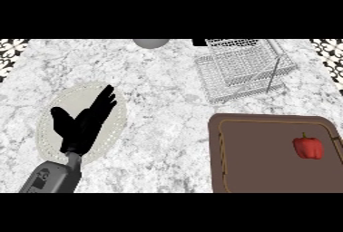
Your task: Pick the bell pepper from the tray and place it in the tiered basket
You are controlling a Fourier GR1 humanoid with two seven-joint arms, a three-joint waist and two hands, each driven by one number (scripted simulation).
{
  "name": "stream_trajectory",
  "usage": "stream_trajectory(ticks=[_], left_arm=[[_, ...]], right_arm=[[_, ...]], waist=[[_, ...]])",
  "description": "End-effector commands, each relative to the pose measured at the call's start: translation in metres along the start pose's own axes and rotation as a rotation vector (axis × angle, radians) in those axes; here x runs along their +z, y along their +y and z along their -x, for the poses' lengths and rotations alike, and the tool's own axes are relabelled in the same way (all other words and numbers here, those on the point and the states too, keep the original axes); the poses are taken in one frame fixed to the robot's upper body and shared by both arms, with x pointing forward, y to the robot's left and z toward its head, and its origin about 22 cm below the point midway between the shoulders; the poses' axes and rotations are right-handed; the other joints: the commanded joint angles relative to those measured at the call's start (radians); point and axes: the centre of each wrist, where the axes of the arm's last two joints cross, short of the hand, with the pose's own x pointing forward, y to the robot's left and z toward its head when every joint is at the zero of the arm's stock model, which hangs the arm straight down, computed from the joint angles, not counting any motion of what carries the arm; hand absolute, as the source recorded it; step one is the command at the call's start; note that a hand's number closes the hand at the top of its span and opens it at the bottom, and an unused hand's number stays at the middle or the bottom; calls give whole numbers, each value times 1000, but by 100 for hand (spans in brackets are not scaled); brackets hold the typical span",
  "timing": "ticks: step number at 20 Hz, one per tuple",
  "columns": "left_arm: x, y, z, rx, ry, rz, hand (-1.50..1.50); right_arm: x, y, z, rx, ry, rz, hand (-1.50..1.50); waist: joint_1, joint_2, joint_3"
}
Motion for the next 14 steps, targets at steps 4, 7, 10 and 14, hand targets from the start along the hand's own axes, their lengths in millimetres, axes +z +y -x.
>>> stream_trajectory(ticks=[4,7,10,14], left_arm=[[-14,3,-13,9,-25,-9,0],[6,4,1,9,20,-6,0],[2,-23,-13,5,-5,5,0],[8,10,12,10,9,-15,0]], right_arm=[[6,48,3,46,59,-58,-150],[7,34,5,75,85,-103,-150],[-20,54,8,79,109,-105,-150],[-17,51,28,89,136,-60,-150]], waist=[[-3,0,1],[-3,-1,1],[2,-1,2],[0,-1,1]])
